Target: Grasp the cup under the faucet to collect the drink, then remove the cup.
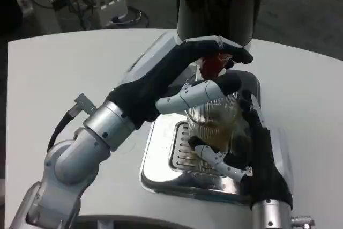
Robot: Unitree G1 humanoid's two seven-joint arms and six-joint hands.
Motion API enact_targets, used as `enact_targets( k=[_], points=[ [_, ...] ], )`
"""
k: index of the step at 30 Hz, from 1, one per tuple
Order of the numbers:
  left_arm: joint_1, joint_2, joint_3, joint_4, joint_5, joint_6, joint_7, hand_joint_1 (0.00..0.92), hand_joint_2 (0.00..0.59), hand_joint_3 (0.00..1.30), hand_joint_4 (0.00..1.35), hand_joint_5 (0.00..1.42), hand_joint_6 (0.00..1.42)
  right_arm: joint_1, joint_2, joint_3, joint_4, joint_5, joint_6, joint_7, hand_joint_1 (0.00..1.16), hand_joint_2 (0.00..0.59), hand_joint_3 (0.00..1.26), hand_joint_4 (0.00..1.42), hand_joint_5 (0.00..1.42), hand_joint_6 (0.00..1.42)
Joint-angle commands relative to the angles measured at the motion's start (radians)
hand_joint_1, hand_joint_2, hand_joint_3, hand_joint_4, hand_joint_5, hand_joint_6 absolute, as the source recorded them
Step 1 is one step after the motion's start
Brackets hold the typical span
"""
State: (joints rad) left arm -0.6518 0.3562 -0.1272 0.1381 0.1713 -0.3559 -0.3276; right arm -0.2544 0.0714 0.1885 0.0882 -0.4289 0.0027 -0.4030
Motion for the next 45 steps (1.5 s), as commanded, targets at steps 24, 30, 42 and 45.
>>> enact_targets(
  k=[24,30,42,45],
  points=[
    [0.018,0.041,0.005,0.027,0.013,0.01,-0.012,0.0,0.065,0.49,0.36,0.38,0.29,-0.132,0.107,0.038,0.172,0.005,0.017,-0.19,0.83,0.153,0.17,0.25,0.28,0.28],
    [0.013,0.043,0.01,0.042,0.012,0.005,-0.013,0.0,0.065,0.5,0.36,0.38,0.29,-0.131,0.11,0.052,0.19,-0.001,0.015,-0.212,0.83,0.153,0.21,0.35,0.39,0.34],
    [0.012,0.034,0.01,0.064,-0.005,0.006,-0.023,0.0,0.059,0.42,0.3,0.34,0.26,-0.132,0.095,0.042,0.224,-0.004,-0.016,-0.278,0.87,0.168,0.49,0.66,0.77,0.67],
    [0.014,0.02,0.016,0.069,-0.04,0.025,-0.035,0.0,0.057,0.34,0.22,0.3,0.23,-0.132,0.093,0.041,0.223,-0.008,-0.024,-0.287,0.89,0.166,0.6,0.78,0.93,0.88]
  ],
)
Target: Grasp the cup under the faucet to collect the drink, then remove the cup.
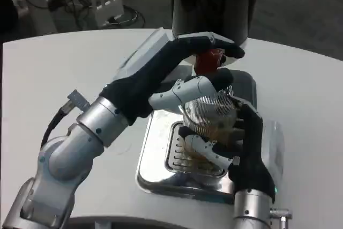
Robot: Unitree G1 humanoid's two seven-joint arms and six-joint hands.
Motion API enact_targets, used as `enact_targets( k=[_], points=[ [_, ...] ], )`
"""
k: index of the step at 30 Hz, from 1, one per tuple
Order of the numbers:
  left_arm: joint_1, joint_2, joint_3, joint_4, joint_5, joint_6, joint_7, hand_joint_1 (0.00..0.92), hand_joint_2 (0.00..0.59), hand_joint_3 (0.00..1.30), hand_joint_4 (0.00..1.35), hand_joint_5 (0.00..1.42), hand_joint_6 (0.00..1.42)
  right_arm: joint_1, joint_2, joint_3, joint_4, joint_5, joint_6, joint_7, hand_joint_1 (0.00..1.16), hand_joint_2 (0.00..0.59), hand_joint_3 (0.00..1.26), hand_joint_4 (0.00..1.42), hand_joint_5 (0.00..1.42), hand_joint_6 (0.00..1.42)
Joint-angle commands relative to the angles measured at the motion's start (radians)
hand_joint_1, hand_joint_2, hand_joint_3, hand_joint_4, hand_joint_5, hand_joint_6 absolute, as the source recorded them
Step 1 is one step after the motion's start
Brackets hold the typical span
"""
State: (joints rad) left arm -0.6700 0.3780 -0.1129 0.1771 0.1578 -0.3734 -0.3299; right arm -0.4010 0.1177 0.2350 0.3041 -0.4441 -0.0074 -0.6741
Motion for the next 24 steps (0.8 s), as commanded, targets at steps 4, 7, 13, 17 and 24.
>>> enact_targets(
  k=[4,7,13,17,24],
  points=[
    [0.036,-0.012,0.012,0.022,-0.068,0.066,-0.043,0.0,0.055,0.24,0.11,0.22,0.21,0.023,0.04,-0.001,-0.015,0.0,-0.026,-0.022,0.9,0.156,0.72,0.88,1.07,1.1],
    [0.048,-0.022,0.021,0.003,-0.116,0.1,-0.064,0.0,0.053,0.09,0.01,0.16,0.16,0.041,0.033,0.011,-0.05,-0.009,-0.025,-0.011,0.91,0.138,0.77,0.93,1.11,1.17],
    [0.061,-0.043,0.038,-0.023,-0.204,0.151,-0.097,0.0,0.05,0.0,0.0,0.01,0.02,0.123,0.011,0.021,-0.176,-0.004,-0.018,0.038,0.91,0.139,0.81,0.96,1.16,1.24],
    [0.082,-0.043,0.052,-0.073,-0.252,0.193,-0.122,0.0,0.05,0.0,0.0,0.0,0.01,0.172,0.002,0.031,-0.256,-0.007,-0.01,0.064,0.91,0.139,0.82,0.96,1.16,1.25],
    [0.222,-0.052,0.098,-0.254,-0.29,0.279,-0.083,0.0,0.05,0.0,0.0,0.0,0.0,0.263,0.022,0.069,-0.358,0.023,-0.021,0.095,0.9,0.138,0.83,0.97,1.17,1.26]
  ],
)
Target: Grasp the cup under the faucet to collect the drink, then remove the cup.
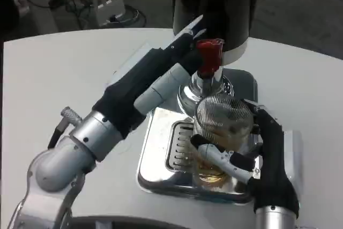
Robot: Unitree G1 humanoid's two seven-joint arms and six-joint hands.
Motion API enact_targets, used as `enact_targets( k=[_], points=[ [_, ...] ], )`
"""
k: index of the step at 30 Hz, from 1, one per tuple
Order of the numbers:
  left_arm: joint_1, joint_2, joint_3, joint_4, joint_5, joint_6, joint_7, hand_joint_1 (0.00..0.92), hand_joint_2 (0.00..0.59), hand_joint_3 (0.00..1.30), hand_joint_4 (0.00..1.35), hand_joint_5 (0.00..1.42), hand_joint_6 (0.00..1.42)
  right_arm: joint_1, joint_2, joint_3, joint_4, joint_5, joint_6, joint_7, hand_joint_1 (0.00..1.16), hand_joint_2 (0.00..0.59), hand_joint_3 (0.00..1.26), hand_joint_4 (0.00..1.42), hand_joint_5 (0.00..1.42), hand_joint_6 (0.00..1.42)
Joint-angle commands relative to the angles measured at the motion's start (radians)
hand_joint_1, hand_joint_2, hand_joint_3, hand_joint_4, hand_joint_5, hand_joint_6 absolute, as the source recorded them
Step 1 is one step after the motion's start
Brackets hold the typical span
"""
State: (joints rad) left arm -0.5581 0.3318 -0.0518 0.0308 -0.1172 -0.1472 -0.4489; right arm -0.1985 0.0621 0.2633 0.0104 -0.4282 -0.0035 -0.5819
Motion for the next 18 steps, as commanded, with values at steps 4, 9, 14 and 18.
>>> enact_targets(
  k=[4,9,14,18],
  points=[
    [0.198,-0.009,0.071,-0.216,-0.024,0.093,0.063,0.0,0.05,0.0,0.0,0.0,0.0,0.094,0.079,0.068,-0.08,0.009,-0.035,0.003,0.9,0.137,0.83,0.97,1.18,1.28],
    [0.298,0.006,0.1,-0.341,-0.008,0.095,0.082,0.0,0.05,0.0,0.0,0.0,0.0,0.144,0.068,0.101,-0.13,0.006,-0.038,0.013,0.9,0.137,0.84,0.97,1.18,1.29],
    [0.413,0.043,0.114,-0.419,0.084,0.023,0.094,0.0,0.049,0.0,0.0,0.0,0.0,0.2,0.045,0.124,-0.19,0.007,-0.03,0.048,0.9,0.133,0.84,0.97,1.18,1.29],
    [0.48,0.044,0.109,-0.393,0.165,-0.057,0.115,0.0,0.049,0.0,0.0,0.0,0.0,0.248,0.009,0.113,-0.262,0.027,-0.027,0.115,0.89,0.13,0.84,0.97,1.19,1.29]
  ],
)
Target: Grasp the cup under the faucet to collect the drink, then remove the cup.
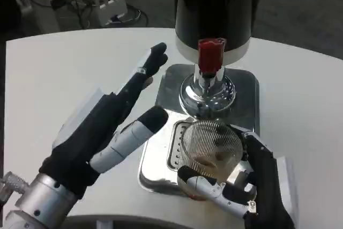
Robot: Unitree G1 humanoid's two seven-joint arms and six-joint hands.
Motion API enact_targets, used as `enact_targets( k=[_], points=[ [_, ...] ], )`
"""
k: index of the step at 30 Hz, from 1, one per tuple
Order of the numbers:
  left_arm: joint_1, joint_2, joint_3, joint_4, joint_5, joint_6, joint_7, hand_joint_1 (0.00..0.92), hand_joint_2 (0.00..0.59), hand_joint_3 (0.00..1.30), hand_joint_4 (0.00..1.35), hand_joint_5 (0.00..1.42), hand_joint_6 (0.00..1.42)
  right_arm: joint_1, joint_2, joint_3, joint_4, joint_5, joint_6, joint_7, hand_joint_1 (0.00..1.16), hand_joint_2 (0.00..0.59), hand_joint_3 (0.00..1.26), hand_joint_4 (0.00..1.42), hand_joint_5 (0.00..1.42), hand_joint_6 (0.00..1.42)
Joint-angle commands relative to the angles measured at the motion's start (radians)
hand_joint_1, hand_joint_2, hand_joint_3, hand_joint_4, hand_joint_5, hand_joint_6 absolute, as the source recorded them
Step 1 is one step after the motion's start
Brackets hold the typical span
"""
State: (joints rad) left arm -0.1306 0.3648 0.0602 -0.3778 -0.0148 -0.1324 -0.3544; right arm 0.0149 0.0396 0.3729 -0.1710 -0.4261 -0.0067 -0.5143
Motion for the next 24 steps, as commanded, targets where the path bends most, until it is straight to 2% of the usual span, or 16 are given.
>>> enact_targets(
  k=[1,5,10,12,14,19,24],
  points=[
    [0.066,0.017,-0.004,0.022,0.09,-0.096,0.027,0.0,0.048,0.0,0.0,0.0,0.0,0.041,0.022,-0.01,-0.101,0.043,-0.015,0.074,0.89,0.129,0.85,0.98,1.19,1.3],
    [0.102,0.051,-0.003,0.038,0.183,-0.171,0.037,0.0,0.047,0.0,0.0,0.0,0.0,0.059,-0.011,-0.052,-0.161,0.055,-0.012,0.15,0.89,0.129,0.85,0.98,1.19,1.3],
    [0.152,0.093,0.012,0.057,0.247,-0.254,0.045,0.0,0.047,0.0,0.0,0.0,0.0,0.085,-0.028,-0.083,-0.238,0.047,-0.008,0.218,0.89,0.128,0.85,0.98,1.19,1.31],
    [0.195,0.133,0.02,0.035,0.344,-0.32,0.061,0.0,0.047,0.0,0.0,0.0,0.0,0.091,-0.041,-0.094,-0.268,0.046,-0.005,0.253,0.89,0.128,0.85,0.98,1.19,1.31],
    [0.225,0.152,0.02,0.023,0.399,-0.362,0.077,0.0,0.047,0.0,0.0,0.0,0.0,0.1,-0.046,-0.11,-0.299,0.046,0.002,0.277,0.89,0.127,0.85,0.98,1.19,1.32],
    [0.285,0.165,0.041,0.005,0.472,-0.401,0.11,0.0,0.043,0.0,0.0,0.0,0.0,0.127,-0.067,-0.138,-0.396,0.044,0.033,0.35,0.89,0.126,0.85,0.98,1.19,1.32],
    [0.325,0.165,0.057,-0.034,0.526,-0.382,0.119,0.0,0.038,0.0,0.0,0.0,0.0,0.151,-0.09,-0.153,-0.48,0.04,0.077,0.425,0.88,0.125,0.85,0.98,1.19,1.32]
  ],
)
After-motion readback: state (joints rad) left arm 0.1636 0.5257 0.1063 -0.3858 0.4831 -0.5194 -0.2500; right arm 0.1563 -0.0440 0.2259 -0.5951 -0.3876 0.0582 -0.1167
